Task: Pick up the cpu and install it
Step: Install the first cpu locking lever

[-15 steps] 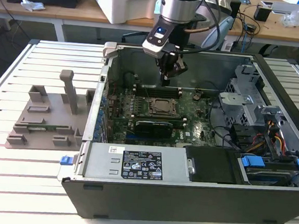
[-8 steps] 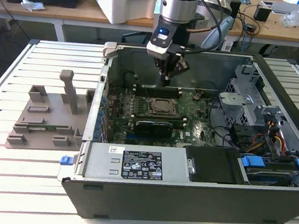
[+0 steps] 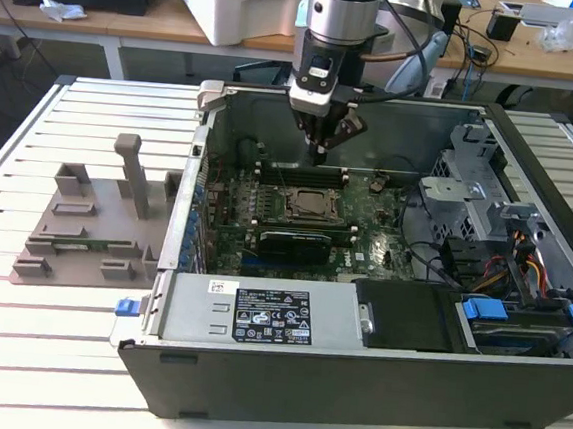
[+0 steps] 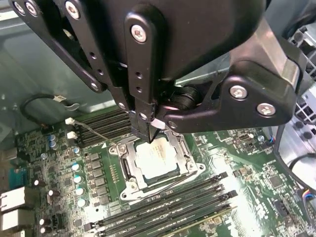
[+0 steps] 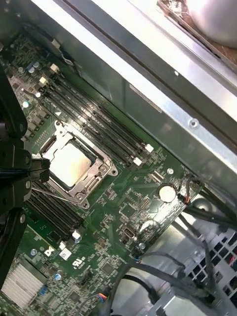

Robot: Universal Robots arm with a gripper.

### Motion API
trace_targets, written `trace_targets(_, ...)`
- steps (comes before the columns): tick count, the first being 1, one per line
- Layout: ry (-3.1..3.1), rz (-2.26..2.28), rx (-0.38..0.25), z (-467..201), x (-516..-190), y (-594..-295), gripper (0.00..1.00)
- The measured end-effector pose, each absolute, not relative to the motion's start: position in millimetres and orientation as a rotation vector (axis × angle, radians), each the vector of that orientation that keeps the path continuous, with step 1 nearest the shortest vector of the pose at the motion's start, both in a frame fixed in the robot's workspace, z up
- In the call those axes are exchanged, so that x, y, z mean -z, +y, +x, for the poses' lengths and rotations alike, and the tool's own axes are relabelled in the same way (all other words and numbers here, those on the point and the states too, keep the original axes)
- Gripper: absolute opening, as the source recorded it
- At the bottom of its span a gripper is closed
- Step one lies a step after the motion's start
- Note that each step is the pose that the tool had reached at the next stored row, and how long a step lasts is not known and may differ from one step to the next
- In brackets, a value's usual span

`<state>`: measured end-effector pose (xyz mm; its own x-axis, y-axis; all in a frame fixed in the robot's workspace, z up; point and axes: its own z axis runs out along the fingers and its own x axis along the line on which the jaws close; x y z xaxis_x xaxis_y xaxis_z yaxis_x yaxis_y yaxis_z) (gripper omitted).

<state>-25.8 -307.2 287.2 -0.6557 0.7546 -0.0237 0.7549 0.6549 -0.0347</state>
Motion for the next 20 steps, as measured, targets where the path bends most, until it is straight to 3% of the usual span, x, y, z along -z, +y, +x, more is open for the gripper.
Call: trace_targets(20,2.99,0.92,0.063,-25.8,-287.2,-307.2,0.11)
